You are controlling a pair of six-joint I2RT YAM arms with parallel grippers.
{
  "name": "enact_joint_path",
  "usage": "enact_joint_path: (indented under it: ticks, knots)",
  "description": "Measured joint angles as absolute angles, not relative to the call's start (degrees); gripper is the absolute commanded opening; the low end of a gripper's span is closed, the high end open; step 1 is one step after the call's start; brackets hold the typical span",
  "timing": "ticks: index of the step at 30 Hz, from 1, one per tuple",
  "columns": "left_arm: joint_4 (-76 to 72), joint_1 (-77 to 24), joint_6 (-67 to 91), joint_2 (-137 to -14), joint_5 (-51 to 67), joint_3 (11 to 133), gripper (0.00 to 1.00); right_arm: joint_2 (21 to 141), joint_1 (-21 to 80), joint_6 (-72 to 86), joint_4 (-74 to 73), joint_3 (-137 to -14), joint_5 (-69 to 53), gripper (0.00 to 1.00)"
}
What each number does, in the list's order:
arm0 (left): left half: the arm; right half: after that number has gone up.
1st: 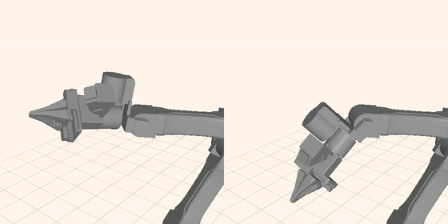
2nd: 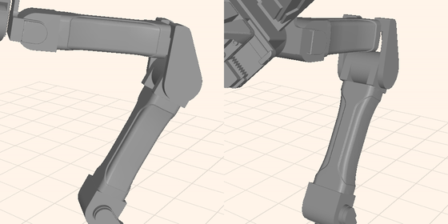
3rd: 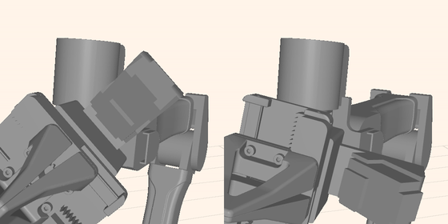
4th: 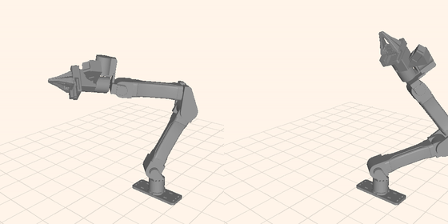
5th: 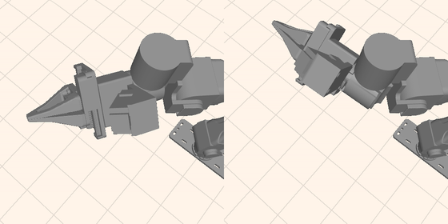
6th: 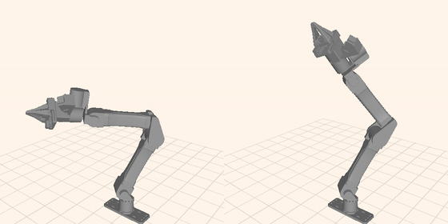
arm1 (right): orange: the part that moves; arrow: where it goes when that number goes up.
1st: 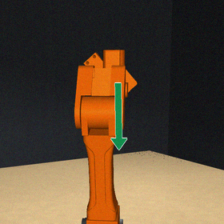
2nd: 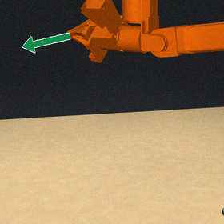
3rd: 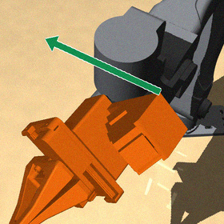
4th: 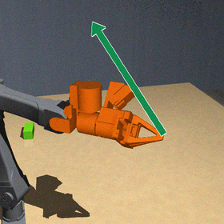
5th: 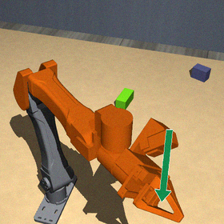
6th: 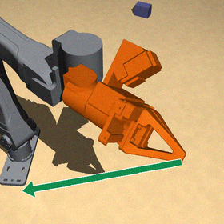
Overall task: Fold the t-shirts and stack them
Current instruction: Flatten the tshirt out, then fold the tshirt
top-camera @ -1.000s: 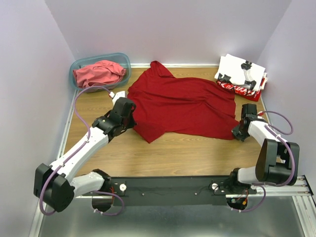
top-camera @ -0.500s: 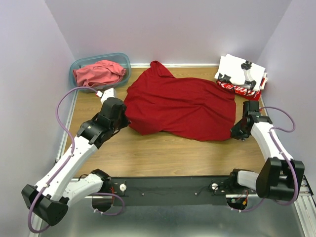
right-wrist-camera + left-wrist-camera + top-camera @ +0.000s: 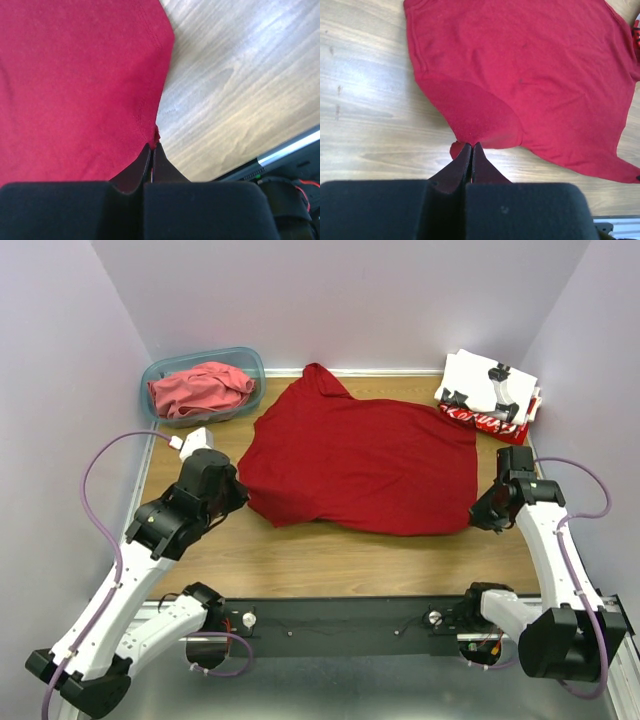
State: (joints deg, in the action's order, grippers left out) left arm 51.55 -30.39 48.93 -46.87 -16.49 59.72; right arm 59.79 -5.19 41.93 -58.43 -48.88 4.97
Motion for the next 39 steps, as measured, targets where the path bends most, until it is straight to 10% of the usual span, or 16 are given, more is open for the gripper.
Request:
enact_joint_path:
  ticks: [39]
  knots:
    - [23.6, -15.7, 29.7, -82.7, 1.3, 67.6, 0.00, 91.0, -5.2, 33.5, -50.1, -65.3, 3.4, 0.01]
